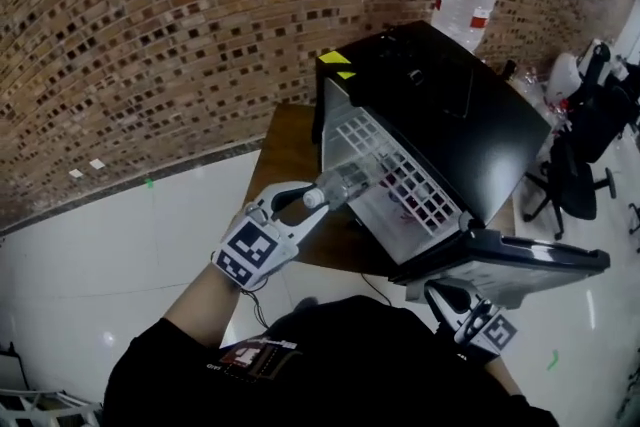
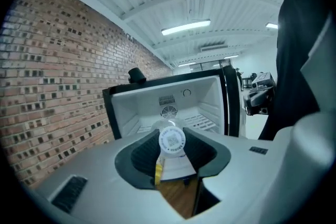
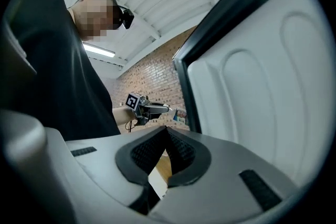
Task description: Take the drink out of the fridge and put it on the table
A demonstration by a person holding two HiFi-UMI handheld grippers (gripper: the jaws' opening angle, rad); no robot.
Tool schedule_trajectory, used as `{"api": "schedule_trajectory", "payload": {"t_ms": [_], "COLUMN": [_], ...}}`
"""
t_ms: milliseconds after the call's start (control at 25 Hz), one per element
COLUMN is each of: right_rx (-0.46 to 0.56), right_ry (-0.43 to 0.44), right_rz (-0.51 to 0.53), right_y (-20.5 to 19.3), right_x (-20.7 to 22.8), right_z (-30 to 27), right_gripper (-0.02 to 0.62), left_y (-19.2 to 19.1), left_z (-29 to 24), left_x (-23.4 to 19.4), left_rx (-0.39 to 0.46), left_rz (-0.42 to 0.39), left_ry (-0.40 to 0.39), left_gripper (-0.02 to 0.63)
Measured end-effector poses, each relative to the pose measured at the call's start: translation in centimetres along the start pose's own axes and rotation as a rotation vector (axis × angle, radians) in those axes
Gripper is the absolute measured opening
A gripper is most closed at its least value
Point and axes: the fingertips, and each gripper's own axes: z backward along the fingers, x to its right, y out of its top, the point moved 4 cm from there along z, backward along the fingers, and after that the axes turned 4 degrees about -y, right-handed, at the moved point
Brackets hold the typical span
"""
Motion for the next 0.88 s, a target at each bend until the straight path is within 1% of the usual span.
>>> {"api": "schedule_trajectory", "payload": {"t_ms": [80, 200, 280, 400, 480, 640, 800, 880], "right_rx": [-0.023, -0.050, -0.067, -0.097, -0.120, -0.155, -0.185, -0.196], "right_ry": [0.060, 0.129, 0.158, 0.178, 0.178, 0.182, 0.193, 0.194], "right_rz": [-0.001, -0.013, -0.020, -0.026, -0.021, -0.019, -0.038, -0.045], "right_y": [-0.4, -1.4, -2.1, -3.3, -4.3, -5.9, -7.0, -7.3], "right_x": [-0.9, -2.1, -2.8, -3.2, -3.3, -3.8, -4.4, -4.5], "right_z": [-2.1, -5.0, -6.7, -8.9, -10.4, -13.1, -14.7, -15.1], "right_gripper": [0.002, 0.002, 0.002, 0.002, 0.002, 0.002, 0.002, 0.002], "left_y": [-1.6, -5.1, -7.9, -12.4, -15.3, -20.0, -22.9, -23.8], "left_z": [2.2, 4.4, 5.2, 5.6, 5.5, 4.8, 3.4, 2.5], "left_x": [-0.3, -1.2, -1.8, -2.5, -2.8, -2.7, -3.2, -3.6], "left_rx": [-0.075, -0.202, -0.284, -0.397, -0.465, -0.584, -0.685, -0.718], "left_rz": [-0.005, -0.008, 0.007, 0.028, 0.040, 0.060, 0.052, 0.061], "left_ry": [0.011, 0.031, 0.037, 0.026, 0.002, -0.076, -0.140, -0.169], "left_gripper": [0.141, 0.141, 0.141, 0.141, 0.141, 0.141, 0.141, 0.140]}}
